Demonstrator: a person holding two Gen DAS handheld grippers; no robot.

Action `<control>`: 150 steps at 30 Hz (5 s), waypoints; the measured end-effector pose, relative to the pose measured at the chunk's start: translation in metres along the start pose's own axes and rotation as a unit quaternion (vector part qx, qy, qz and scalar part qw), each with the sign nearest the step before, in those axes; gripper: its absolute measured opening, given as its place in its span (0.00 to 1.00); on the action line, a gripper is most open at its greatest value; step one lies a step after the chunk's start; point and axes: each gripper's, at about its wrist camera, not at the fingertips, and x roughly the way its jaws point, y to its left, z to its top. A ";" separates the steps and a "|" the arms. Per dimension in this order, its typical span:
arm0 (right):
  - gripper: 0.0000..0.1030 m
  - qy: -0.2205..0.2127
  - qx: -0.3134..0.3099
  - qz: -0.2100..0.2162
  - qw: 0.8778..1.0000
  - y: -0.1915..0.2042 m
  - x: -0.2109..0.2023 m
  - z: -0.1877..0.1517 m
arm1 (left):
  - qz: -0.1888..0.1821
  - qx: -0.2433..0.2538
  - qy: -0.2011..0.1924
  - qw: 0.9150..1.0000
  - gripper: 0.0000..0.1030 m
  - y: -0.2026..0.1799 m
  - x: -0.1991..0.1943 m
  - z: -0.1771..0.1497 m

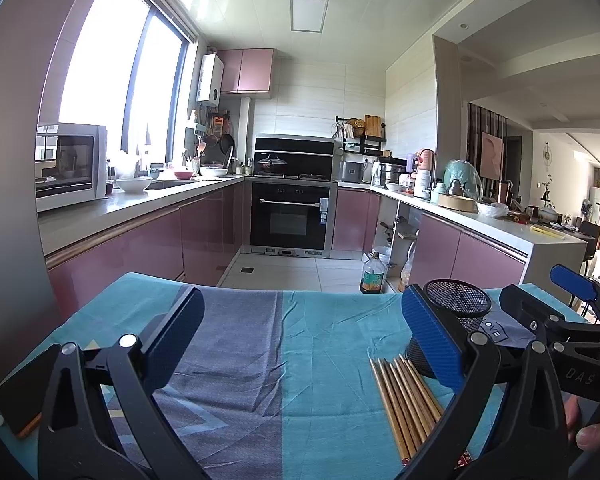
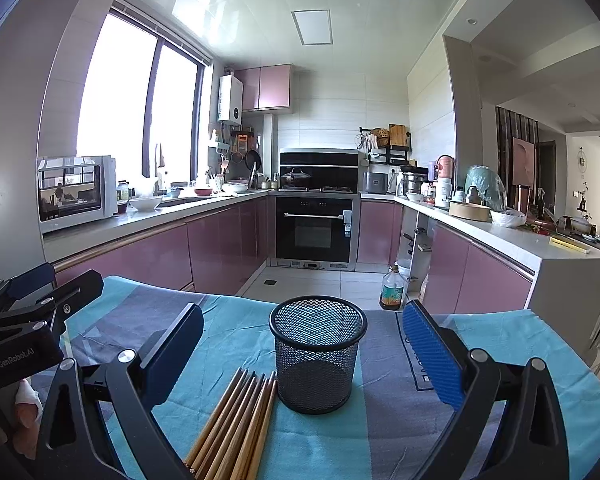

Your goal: Organize utensils

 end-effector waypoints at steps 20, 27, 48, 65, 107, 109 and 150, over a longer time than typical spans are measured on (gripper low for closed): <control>0.94 0.000 0.001 0.001 1.000 -0.001 0.000 0.000 | 0.000 -0.002 0.002 1.000 0.94 -0.001 0.000 -0.001; 0.94 -0.002 0.002 -0.001 1.000 -0.002 0.001 -0.001 | -0.001 -0.002 0.002 1.000 0.94 -0.002 0.000 0.000; 0.94 -0.007 0.004 0.000 1.000 -0.004 0.000 0.000 | -0.003 -0.001 -0.001 1.000 0.94 -0.003 -0.001 0.001; 0.94 -0.008 0.006 0.002 1.000 -0.004 0.000 -0.001 | -0.006 -0.001 -0.002 1.000 0.94 -0.002 -0.007 0.003; 0.18 0.327 0.028 0.134 0.935 0.008 0.076 -0.069 | -0.123 0.070 0.228 0.963 0.73 -0.026 0.076 -0.053; 0.18 0.332 0.030 0.133 0.933 0.007 0.078 -0.071 | -0.131 0.072 0.240 0.959 0.71 -0.031 0.082 -0.057; 0.05 0.335 0.028 0.137 0.932 -0.004 0.094 -0.069 | -0.173 0.081 0.356 0.915 0.11 -0.046 0.129 -0.078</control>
